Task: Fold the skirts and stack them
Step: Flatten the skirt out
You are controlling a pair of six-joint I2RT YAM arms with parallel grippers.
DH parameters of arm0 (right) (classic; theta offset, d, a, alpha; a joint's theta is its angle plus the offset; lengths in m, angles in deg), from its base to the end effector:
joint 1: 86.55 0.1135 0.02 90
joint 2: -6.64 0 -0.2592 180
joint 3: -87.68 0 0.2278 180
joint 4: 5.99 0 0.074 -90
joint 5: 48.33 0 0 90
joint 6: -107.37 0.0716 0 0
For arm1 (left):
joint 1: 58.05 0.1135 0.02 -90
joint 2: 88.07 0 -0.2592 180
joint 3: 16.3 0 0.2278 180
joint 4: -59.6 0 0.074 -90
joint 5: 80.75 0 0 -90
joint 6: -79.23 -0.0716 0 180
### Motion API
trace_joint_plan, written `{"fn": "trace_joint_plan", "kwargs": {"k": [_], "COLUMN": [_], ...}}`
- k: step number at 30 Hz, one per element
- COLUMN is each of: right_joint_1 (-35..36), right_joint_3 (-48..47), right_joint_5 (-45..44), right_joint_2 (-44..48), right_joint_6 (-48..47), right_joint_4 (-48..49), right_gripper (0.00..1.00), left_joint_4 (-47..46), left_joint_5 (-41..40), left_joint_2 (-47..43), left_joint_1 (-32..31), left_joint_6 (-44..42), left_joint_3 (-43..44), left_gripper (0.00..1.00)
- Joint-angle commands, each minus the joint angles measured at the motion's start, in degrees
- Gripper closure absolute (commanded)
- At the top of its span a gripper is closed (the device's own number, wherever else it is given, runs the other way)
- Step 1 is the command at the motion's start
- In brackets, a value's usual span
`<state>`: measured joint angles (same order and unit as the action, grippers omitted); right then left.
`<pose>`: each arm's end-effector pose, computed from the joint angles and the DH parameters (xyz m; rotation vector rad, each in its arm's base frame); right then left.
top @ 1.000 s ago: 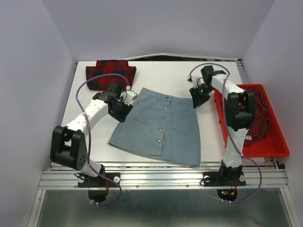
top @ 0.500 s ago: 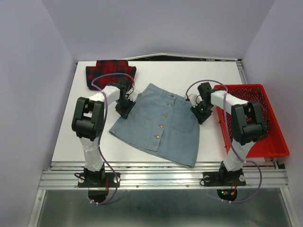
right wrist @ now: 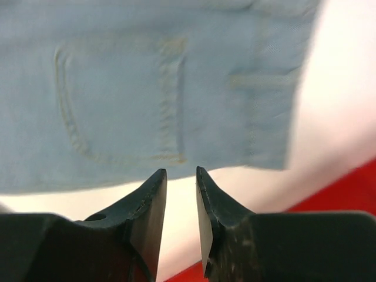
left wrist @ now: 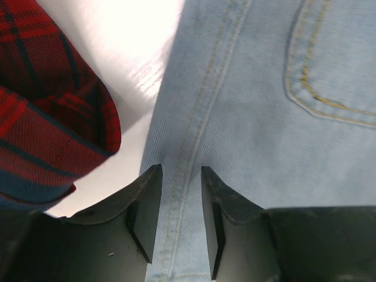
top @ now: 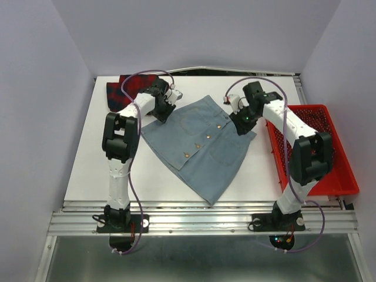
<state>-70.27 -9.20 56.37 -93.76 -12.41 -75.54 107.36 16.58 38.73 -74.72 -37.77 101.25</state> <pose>0.3173 0.1116 0.2174 -1.1460 2.5585 0.3100 0.4563 -0.1462 0.1628 0.9955 2.3543 -0.0949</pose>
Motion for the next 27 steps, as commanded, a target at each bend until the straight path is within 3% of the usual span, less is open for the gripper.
{"fn": "trace_joint_plan", "kwargs": {"k": [1, 8, 14, 18, 23, 27], "right_joint_1": [-1.42, -1.42, -1.95, 2.35, 15.15, 23.35], "right_joint_3": [-9.18, -8.14, 2.05, 11.01, 18.49, 17.97], "right_joint_5": [0.68, -5.2, -4.95, -4.59, -0.56, 3.84], "right_joint_2": [-6.09, -14.03, -12.81, -7.99, -4.37, -5.24], "right_joint_6": [-0.8, -3.44, -4.76, -4.94, -0.81, 3.32], "right_joint_4": [0.05, 5.49, 6.82, 6.47, 5.07, 4.1], "right_gripper": [0.69, 0.71, 0.73, 0.73, 0.73, 0.71], "left_joint_4": [2.4, 4.16, 1.26, -1.54, -3.22, -1.03], "left_joint_5": [7.41, 11.99, 13.67, 15.25, 12.19, 11.04], "left_joint_2": [-13.48, -22.29, -24.06, -22.04, -17.04, -11.85], "left_joint_1": [-0.38, -1.97, -2.49, -2.58, -2.5, -2.58], "left_joint_6": [1.42, 6.61, 7.93, 9.25, 8.03, 6.53], "left_joint_3": [1.35, -11.3, -22.03, -27.12, -24.15, -16.96], "left_gripper": [0.55, 0.54, 0.54, 0.54, 0.54, 0.54]}}
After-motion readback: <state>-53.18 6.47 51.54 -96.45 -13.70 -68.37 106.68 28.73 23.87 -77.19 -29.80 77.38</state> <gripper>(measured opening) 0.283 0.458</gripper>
